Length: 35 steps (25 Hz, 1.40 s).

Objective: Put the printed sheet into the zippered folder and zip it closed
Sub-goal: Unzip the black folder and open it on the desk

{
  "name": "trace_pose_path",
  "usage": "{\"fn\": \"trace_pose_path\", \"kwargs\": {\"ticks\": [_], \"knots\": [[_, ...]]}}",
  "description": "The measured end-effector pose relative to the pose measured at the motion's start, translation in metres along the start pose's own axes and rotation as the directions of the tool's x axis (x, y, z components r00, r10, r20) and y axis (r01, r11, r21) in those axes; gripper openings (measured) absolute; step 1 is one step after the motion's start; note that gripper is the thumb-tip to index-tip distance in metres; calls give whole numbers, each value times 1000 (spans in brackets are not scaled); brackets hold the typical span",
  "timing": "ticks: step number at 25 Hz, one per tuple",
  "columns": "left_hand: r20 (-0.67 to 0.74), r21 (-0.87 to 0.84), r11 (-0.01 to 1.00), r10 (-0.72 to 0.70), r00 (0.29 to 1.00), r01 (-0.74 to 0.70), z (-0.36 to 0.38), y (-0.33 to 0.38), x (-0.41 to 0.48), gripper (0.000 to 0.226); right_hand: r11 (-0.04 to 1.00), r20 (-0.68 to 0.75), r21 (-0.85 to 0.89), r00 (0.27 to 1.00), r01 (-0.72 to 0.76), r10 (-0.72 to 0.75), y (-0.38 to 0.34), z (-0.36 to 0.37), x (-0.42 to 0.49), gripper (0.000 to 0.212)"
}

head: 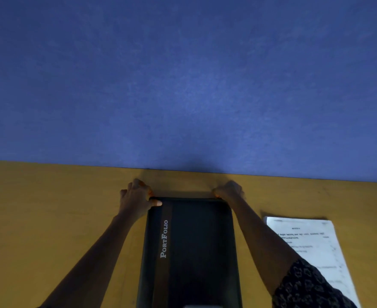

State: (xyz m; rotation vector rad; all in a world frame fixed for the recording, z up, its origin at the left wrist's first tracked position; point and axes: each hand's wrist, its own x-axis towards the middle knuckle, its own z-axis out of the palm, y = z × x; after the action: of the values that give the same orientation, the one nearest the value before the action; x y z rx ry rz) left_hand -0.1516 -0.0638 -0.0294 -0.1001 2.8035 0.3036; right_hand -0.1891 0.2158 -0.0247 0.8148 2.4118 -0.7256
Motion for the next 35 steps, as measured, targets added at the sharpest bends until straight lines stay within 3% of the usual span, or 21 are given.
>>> {"fn": "trace_pose_path", "kwargs": {"ticks": [5,8,11,14,17,21,24,27,32,35], "knots": [[14,-34,999,24,1000,-24,-2,4,1,52,988,54,155,998,16,-24,45,-18,11,39],[25,-103,984,148,989,-145,-4,21,2,45,972,-12,93,976,218,-218,53,-22,12,10],[53,-202,955,234,971,-219,1,60,4,40,838,45,-37,838,545,-544,66,-25,11,35],[131,-236,931,312,941,-276,14,108,7,38,684,120,-191,709,704,-695,80,-21,13,37],[133,-214,928,337,932,-305,27,143,9,30,670,115,-274,715,690,-690,88,-19,17,27],[67,-161,946,295,953,-281,33,156,11,19,574,68,-385,643,722,-763,99,-16,12,25],[63,-143,954,276,959,-265,34,156,12,16,602,-8,-369,645,708,-764,116,-11,-1,25],[55,-119,959,265,963,-257,35,158,10,16,597,-123,-361,598,717,-792,140,-1,-26,15],[-5,-133,963,235,972,-234,36,160,3,15,666,-176,-245,643,705,-745,178,23,-72,11],[-76,-43,961,271,959,-275,36,162,-5,18,698,-193,-230,671,678,-716,196,35,-95,8]]}}
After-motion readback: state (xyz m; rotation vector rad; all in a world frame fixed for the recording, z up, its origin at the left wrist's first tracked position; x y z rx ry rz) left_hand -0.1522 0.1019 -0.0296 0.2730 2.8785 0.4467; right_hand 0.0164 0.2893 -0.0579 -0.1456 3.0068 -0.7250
